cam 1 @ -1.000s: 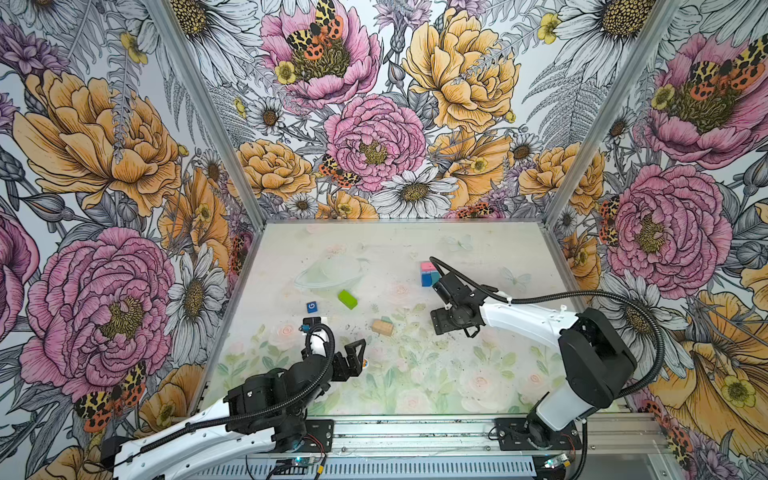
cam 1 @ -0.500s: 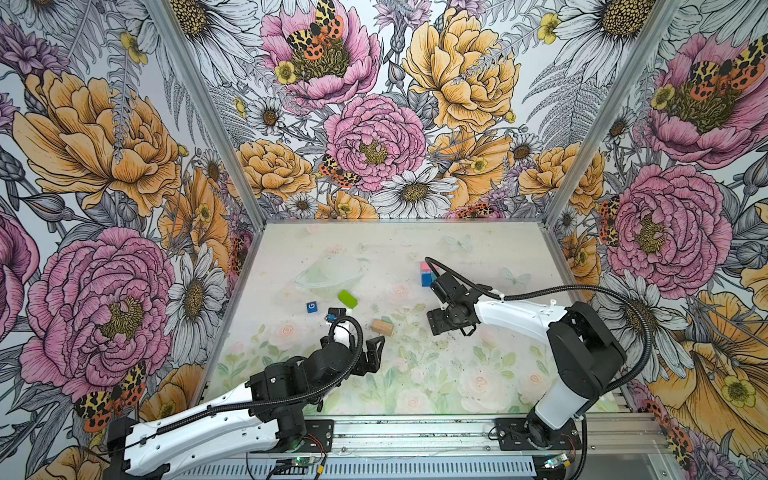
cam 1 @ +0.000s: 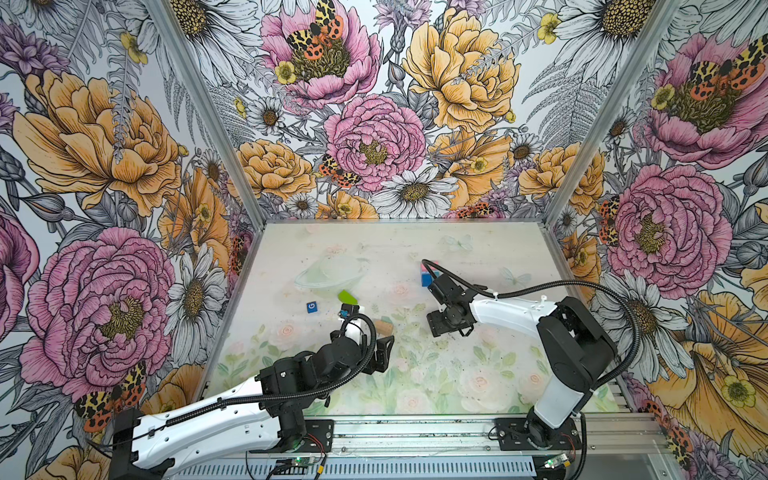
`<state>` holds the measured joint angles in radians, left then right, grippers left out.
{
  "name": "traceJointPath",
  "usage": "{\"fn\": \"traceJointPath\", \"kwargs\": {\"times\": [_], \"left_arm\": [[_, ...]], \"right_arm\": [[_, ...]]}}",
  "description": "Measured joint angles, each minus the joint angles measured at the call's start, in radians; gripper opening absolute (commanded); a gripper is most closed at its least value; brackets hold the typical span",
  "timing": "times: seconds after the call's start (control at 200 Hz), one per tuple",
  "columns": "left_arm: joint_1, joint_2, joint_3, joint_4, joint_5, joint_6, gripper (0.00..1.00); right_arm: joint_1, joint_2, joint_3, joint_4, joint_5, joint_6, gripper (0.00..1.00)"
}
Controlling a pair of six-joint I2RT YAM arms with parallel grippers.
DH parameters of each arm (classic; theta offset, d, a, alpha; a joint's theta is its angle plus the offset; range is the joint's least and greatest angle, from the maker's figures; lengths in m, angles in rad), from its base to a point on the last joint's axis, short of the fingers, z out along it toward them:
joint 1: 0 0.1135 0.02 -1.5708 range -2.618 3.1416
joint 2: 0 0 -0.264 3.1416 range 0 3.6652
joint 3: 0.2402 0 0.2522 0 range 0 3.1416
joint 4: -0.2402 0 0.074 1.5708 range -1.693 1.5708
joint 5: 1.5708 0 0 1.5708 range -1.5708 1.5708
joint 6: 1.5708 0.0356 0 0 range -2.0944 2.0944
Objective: Build the wood block tower
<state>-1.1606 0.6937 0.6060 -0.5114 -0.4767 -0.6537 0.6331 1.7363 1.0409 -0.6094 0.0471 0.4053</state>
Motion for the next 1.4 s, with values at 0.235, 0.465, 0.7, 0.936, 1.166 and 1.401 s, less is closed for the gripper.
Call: {"fn": "traceJointPath", "kwargs": {"times": [0.235, 0.465, 0.7, 0.936, 1.166, 1.401], "left_arm": [[0.000, -0.004, 0.000, 0.004, 0.004, 0.007, 0.99], [0.000, -0.003, 0.002, 0.008, 0.007, 0.010, 0.99], [0.000, -0.004, 0.002, 0.008, 0.008, 0.010, 0.99], [0.000, -0.009, 0.002, 0.009, 0.008, 0.010, 0.99], [0.000, -0.020, 0.002, 0.014, 0.008, 0.010, 0.99], [0.001, -0.027, 0.002, 0.016, 0.008, 0.011, 0.99]], "right_arm": [[-0.006, 0.009, 0.004, 0.009, -0.007, -0.004, 0.75], [-0.006, 0.009, 0.004, 0.009, -0.015, -0.007, 0.72], [-0.009, 0.009, 0.004, 0.009, -0.019, -0.007, 0.71], [-0.009, 0.011, 0.004, 0.008, -0.018, -0.007, 0.67], [-0.009, 0.027, 0.009, 0.007, -0.011, -0.007, 0.68], [-0.009, 0.028, 0.024, -0.013, 0.009, -0.010, 0.57]]}}
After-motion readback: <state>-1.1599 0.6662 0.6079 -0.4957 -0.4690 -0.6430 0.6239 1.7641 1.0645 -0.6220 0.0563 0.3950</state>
